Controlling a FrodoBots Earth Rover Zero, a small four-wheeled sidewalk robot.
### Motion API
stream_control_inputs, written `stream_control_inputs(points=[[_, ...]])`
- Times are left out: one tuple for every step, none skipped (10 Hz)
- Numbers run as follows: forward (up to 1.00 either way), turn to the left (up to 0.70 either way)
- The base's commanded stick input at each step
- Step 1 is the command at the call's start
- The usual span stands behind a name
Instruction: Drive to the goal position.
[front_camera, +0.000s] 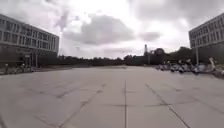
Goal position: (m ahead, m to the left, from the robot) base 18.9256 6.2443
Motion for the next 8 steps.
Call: stream_control_inputs(points=[[0.70,0.00],[0.70,0.00],[0.70,0.00],[0.70,0.00],[0.70,0.00],[0.70,0.00],[0.70,0.00],[0.70,0.00]])
